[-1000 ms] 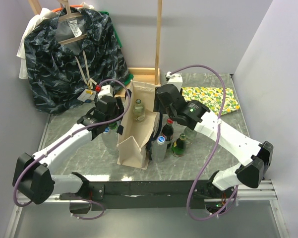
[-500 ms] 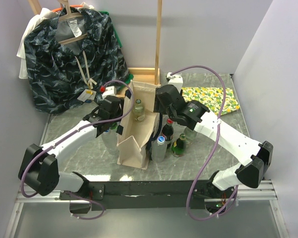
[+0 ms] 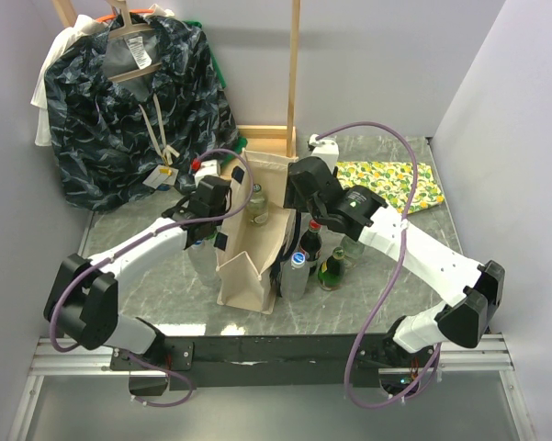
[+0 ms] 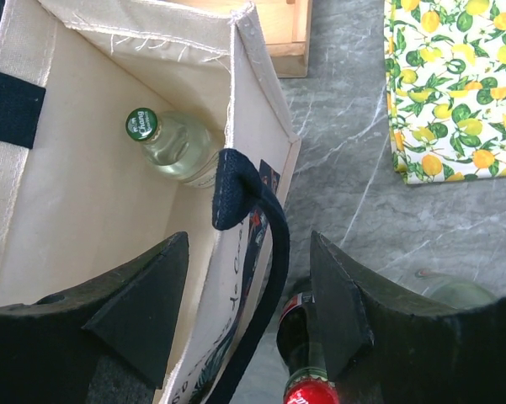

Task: Place the beverage into the canvas bag
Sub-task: Pick up the drink from the center of the board.

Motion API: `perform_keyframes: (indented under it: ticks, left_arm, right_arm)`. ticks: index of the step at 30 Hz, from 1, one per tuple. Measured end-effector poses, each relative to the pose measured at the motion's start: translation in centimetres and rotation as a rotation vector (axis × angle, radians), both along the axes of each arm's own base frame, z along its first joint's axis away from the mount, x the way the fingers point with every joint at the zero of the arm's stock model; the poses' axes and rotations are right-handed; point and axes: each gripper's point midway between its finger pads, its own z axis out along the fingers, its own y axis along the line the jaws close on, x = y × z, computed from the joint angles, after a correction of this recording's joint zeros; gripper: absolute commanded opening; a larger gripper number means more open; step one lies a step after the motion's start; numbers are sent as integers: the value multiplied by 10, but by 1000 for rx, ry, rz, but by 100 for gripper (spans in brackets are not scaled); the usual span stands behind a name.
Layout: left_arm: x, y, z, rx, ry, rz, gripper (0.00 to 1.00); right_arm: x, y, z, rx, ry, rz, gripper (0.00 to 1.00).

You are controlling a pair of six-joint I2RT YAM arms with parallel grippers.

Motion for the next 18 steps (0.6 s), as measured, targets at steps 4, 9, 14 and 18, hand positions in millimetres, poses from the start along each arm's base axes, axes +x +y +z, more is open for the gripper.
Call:
perform_keyframes:
  ticks: [4, 9, 14, 18]
  left_arm:
    - [1, 1, -5, 13, 9, 7, 71]
    - [2, 2, -6, 20, 10, 11, 60]
    - [2, 2, -6, 27, 8, 6, 34]
    - [2, 2, -6, 28, 8, 6, 1]
  right_arm:
    - [0, 0, -2, -4, 3, 0, 66]
    - [1, 2, -6, -11, 11, 1, 66]
    - [2, 4, -10, -16, 21, 6, 66]
    - [2, 4, -10, -17, 23, 7, 66]
